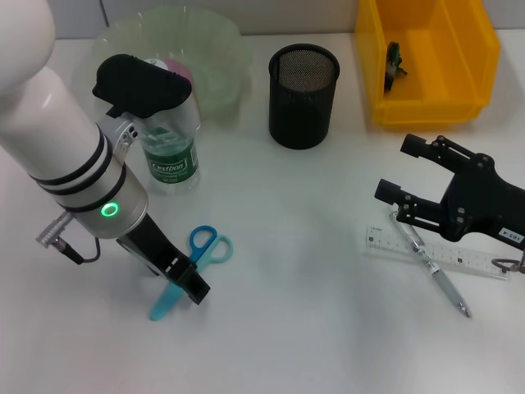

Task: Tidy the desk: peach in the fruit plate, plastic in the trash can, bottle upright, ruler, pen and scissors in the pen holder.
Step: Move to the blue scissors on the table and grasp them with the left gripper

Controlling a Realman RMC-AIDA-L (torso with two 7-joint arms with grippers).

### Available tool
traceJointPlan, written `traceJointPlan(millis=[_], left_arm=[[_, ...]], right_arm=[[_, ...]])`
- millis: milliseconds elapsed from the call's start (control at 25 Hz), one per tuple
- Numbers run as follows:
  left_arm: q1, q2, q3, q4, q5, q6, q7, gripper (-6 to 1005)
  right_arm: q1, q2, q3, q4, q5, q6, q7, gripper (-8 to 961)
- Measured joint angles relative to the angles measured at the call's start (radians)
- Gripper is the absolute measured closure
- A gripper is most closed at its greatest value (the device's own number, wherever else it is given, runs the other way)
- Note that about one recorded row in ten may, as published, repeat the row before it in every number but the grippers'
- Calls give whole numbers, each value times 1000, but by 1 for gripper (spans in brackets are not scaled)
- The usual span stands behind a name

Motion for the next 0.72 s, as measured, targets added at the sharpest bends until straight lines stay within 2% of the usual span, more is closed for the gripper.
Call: traceJointPlan(millis=[720], left_arm=[[-7,0,23,-13,8,-12,0,228]], right_arm=[[9,0,6,15,0,2,7,135]])
